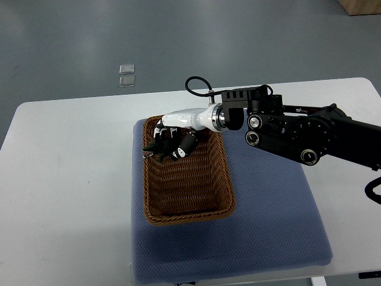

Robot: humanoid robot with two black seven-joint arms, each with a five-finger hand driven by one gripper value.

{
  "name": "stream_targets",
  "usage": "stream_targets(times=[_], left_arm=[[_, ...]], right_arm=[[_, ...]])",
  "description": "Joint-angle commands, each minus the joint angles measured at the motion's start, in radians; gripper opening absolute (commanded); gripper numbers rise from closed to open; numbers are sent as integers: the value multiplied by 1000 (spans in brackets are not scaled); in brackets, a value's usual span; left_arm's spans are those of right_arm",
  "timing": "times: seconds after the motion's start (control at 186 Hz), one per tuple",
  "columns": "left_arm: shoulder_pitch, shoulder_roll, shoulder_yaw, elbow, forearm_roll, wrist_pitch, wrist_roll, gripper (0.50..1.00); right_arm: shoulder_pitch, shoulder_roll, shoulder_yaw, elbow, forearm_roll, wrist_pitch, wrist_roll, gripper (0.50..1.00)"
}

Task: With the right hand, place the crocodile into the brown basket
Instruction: 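Carry the crocodile with the right hand over the wicker basket, then open the right hand to drop the crocodile into the basket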

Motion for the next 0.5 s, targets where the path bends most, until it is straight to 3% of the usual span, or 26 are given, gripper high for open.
stream_targets(times=[0.0, 0.097, 0.312, 0.431, 0.496], left_arm=[[0, 0, 0, -1, 0, 0, 0, 1000], [-1, 0, 0, -1, 0, -2, 0, 1000], [-3, 0, 0, -1, 0, -2, 0, 1000], [-5, 0, 0, 1, 0, -2, -1, 1000], [-5, 0, 0, 1, 0, -2, -1, 1000]], right_arm=[[-14, 3, -3, -5, -2, -3, 0, 500], [-23, 3, -5, -19, -7, -3, 0, 500], [-47, 3, -3, -20, -7, -1, 0, 692], [-57, 3, -3, -26, -7, -3, 0, 746], [-61, 1, -3, -28, -7, -3, 2, 750]])
